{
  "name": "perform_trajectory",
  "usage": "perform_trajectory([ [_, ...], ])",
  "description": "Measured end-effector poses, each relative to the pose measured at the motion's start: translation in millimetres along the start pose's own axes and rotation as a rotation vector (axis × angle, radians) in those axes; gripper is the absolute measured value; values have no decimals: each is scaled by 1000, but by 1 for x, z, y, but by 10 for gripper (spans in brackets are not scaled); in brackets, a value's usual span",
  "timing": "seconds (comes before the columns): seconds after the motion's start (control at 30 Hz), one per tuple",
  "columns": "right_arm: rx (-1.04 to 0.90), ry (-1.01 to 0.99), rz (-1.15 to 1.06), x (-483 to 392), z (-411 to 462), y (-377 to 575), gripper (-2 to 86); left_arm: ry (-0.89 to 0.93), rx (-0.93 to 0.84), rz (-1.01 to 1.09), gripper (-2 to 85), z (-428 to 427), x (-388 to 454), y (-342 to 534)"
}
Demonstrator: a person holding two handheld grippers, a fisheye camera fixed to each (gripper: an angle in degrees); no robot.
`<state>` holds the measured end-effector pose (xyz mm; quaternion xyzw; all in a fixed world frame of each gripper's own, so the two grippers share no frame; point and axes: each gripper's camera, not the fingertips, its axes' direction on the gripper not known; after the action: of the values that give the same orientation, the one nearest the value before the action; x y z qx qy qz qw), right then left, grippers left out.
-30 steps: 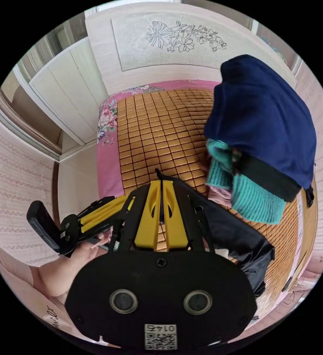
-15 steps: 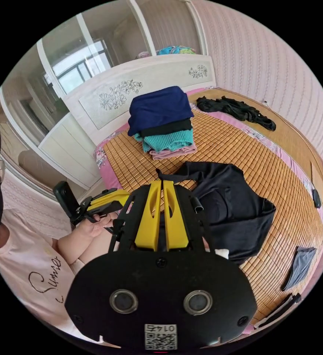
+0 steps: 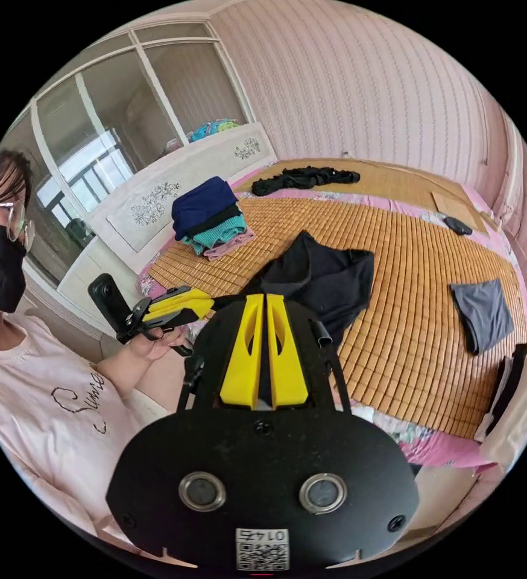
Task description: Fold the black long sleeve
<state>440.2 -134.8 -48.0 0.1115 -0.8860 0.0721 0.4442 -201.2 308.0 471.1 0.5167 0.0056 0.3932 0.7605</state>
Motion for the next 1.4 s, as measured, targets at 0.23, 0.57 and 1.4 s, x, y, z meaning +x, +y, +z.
perform_trajectory([
  [0.23,-386,-44,274,93,55,79,41,35,-336,-16,-9,73,2,47],
  [0.57,-240,-42,-60,129,105,-109,64,-473,-503,25,9,119,-161,7],
  [1.4,-405,83,-138,171,250,-363,4,-420,-638,-147,-8,220,-332,-34],
])
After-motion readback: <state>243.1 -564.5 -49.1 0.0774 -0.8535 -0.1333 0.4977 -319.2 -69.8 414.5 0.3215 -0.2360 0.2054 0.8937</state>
